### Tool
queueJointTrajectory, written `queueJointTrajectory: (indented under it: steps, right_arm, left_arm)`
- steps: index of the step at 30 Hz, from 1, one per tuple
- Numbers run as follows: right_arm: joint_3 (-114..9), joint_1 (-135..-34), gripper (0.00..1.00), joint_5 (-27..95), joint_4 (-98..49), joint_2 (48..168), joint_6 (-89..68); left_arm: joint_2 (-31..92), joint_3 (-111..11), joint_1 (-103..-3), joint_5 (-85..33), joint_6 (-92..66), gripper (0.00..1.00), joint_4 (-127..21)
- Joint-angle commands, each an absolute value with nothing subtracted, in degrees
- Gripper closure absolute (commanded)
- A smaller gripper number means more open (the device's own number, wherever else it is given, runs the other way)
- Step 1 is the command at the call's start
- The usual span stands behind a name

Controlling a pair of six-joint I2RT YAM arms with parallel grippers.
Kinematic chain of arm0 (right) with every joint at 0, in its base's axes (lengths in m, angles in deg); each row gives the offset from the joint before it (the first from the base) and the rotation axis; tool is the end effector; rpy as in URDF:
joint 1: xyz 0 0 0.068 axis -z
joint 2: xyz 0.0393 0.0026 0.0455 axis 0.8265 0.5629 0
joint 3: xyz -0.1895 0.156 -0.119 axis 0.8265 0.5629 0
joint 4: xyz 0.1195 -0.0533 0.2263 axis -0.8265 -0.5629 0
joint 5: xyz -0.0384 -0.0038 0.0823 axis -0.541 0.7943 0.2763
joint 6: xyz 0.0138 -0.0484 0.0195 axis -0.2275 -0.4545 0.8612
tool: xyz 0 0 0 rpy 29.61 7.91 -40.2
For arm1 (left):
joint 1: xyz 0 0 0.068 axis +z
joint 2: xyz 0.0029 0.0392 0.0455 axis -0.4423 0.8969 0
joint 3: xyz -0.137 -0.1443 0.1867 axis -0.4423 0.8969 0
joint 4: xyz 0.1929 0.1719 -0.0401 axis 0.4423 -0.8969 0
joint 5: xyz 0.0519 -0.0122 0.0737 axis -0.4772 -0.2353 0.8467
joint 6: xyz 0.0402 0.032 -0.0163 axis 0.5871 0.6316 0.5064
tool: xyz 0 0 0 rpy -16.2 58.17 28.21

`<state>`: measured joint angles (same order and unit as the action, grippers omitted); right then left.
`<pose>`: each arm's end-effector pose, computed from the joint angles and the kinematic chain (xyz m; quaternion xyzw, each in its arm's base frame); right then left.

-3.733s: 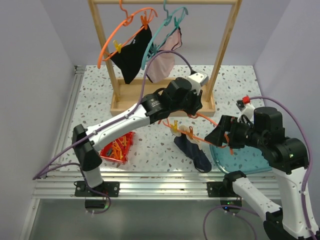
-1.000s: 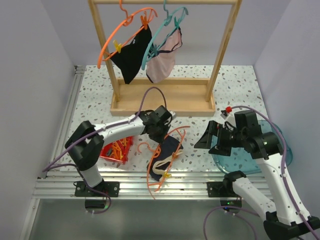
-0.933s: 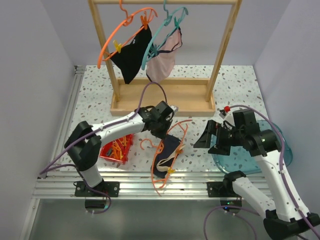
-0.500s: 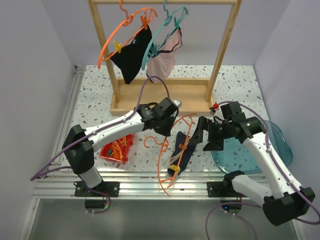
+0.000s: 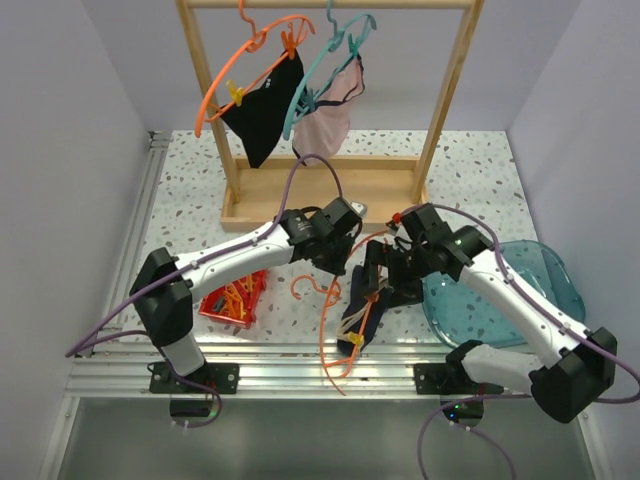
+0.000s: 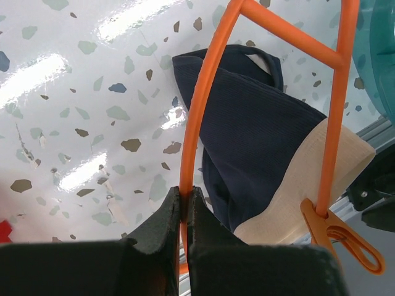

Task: Remove the underwear clipped to the hanger

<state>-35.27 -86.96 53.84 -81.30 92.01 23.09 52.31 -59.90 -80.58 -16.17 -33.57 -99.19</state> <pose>0.1674 0.1207 0.2892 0.0220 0.9479 0.3152 0.0414 0.2116 -0.2930 0.2741 0.1789 0.9478 -0.1706 0.2012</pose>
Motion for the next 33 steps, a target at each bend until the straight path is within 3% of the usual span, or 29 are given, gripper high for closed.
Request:
queueJointTrajectory:
  steps: [1,3,6,9,10,11,23,29,33]
  right_arm:
    - [-36.25,-89.14,0.02,50.27,-78.41,93.94,26.45]
    - [-36.6,-90.1,0.03,49.21,-78.32,95.61,26.72]
    - [-37.22,-90.46,0.13,47.54,-79.02,97.2,26.37]
    - [-37.4,-90.46,0.63,46.57,-79.46,97.55,25.93]
    - [-37.4,-90.46,0.95,46.31,-80.07,97.55,25.93]
    - [-37.4,-90.54,1.0,46.13,-80.51,97.38,25.76]
    - [-35.38,-90.46,1.0,44.73,-87.02,85.26,26.45]
    - [-30.63,-90.37,1.0,45.42,-79.56,85.32,29.01]
    - [-31.41,-90.54,1.0,54.18,-67.47,86.56,28.92]
  left_arm:
    - [52.91,-62.63,-81.62,-17.6,-35.45,1.0,-98.12]
    - [52.82,-62.63,-81.89,-17.6,-35.71,1.0,-97.77]
    - [52.38,-62.89,-81.89,-17.6,-35.71,1.0,-97.68]
    - [51.68,-62.89,-81.89,-17.07,-35.36,1.0,-98.12]
    - [51.68,-62.89,-81.89,-16.81,-35.19,1.0,-98.55]
    - [51.59,-62.81,-81.89,-16.46,-35.01,1.0,-98.82]
    - [46.85,-55.96,-74.43,-8.2,-35.18,1.0,-101.89]
    - [40.0,-50.42,-70.11,-7.05,-34.92,1.0,-102.86]
    - [37.62,-49.19,-70.11,-8.28,-35.62,1.0,-103.48]
